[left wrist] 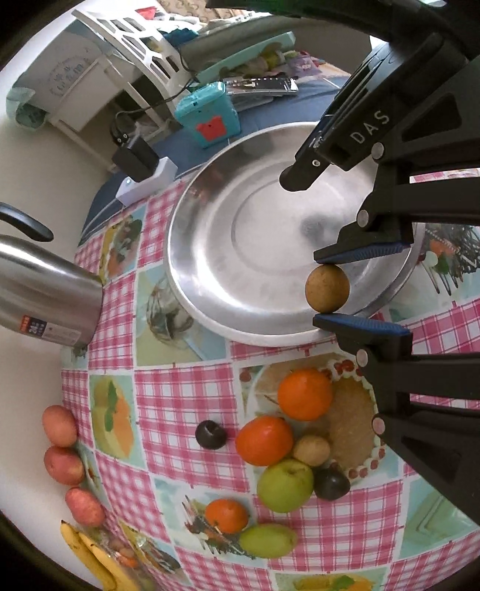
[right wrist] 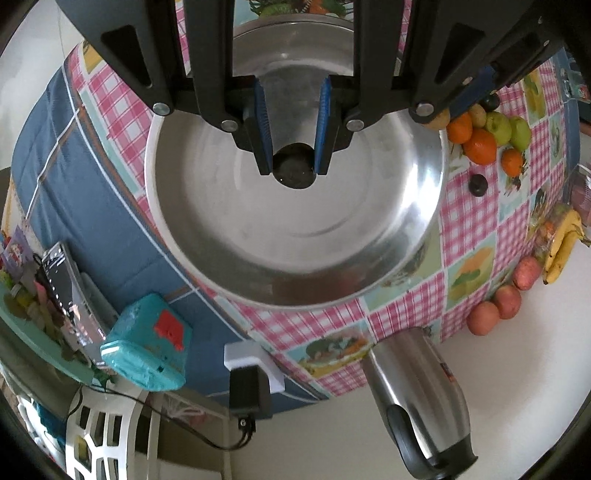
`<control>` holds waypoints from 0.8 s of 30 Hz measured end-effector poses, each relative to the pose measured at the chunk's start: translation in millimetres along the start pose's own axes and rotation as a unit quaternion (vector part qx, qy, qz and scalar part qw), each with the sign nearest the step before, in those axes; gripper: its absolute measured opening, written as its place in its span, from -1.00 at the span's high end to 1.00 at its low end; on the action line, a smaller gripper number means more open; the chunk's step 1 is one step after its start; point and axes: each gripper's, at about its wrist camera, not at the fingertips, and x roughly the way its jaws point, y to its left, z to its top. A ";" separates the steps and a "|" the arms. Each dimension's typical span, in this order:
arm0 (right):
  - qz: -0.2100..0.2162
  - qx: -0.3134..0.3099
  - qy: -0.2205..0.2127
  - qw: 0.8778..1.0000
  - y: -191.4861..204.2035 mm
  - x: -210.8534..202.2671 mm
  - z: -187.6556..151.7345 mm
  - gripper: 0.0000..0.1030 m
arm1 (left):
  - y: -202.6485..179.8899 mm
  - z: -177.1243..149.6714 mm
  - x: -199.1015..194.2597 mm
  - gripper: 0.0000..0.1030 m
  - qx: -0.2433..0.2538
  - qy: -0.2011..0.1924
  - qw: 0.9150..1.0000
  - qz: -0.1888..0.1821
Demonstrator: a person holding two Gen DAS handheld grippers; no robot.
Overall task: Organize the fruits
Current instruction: 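Carry kiwi and plum over the steel plate and open both grippers, then move both open grippers back toward the fruit cluster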
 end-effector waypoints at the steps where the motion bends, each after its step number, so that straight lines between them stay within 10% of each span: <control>1: 0.000 0.000 0.001 1.000 0.0 0.5 -1.0 0.53 | 0.8 -0.2 0.6 0.40 0.000 0.002 1.000 0.000; 13: -0.004 0.000 0.003 1.000 2.4 0.2 -0.6 0.52 | 2.8 2.3 -0.6 0.35 -0.007 0.006 1.000 -0.008; 24: -0.014 0.000 -0.012 1.000 2.4 -7.7 0.9 -0.06 | 18.9 5.9 -12.2 -0.02 -0.034 0.003 0.999 0.023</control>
